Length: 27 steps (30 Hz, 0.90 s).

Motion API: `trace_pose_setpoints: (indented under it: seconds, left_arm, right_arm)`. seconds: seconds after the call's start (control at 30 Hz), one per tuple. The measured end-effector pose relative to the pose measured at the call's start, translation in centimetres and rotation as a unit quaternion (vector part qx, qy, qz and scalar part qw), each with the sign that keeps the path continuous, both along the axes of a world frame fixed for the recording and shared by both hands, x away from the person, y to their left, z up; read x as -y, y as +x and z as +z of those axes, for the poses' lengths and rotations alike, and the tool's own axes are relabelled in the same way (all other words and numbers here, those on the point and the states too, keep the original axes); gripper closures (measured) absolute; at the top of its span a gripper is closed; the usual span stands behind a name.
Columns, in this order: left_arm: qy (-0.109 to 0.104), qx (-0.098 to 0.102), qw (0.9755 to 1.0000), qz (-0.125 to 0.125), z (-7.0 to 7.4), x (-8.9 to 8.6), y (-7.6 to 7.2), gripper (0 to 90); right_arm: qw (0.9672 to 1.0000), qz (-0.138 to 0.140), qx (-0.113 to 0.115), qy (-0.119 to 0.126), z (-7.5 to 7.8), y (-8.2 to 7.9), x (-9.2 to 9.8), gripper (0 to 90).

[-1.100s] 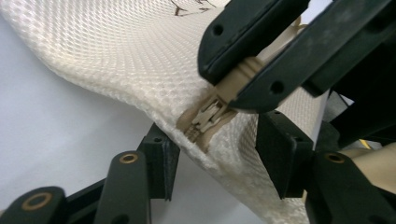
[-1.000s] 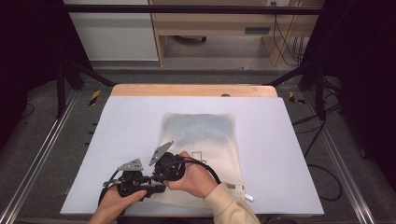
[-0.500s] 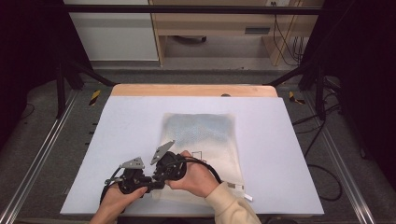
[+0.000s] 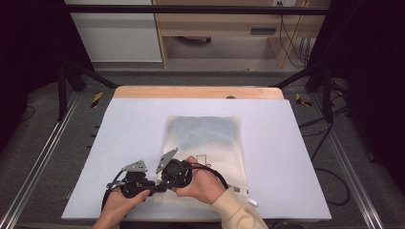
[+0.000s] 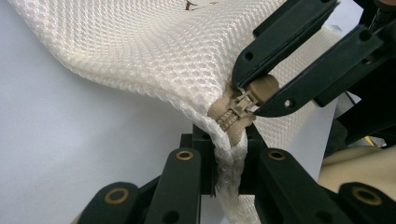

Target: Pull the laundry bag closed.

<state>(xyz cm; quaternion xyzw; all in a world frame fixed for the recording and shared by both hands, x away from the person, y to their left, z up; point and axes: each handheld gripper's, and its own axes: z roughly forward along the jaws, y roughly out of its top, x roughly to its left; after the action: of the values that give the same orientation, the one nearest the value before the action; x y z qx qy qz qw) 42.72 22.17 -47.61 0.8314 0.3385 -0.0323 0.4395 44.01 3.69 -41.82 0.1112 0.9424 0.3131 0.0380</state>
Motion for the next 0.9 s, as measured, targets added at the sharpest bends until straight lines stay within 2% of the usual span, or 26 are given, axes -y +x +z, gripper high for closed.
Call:
trace_pose_setpoints:
  seconds: [0.3, 0.6, 0.9]
  left_arm:
    - [0.002, -0.001, 1.0000, -0.001, 0.1, -0.1, 0.0, 82.3]
    - [0.001, 0.002, 1.0000, 0.005, 0.2, -0.2, 0.0, 82.4]
    - [0.000, 0.004, 1.0000, 0.004, 0.3, -0.2, -0.1, 82.2]
  right_arm:
    - [1.0000, -0.001, -0.003, -0.002, 0.0, -0.1, 0.0, 82.1]
    - [0.9997, -0.004, 0.002, -0.023, -0.2, -0.1, 0.6, 82.1]
    - [0.9997, -0.012, -0.002, -0.022, -0.4, 0.0, 1.3, 82.1]
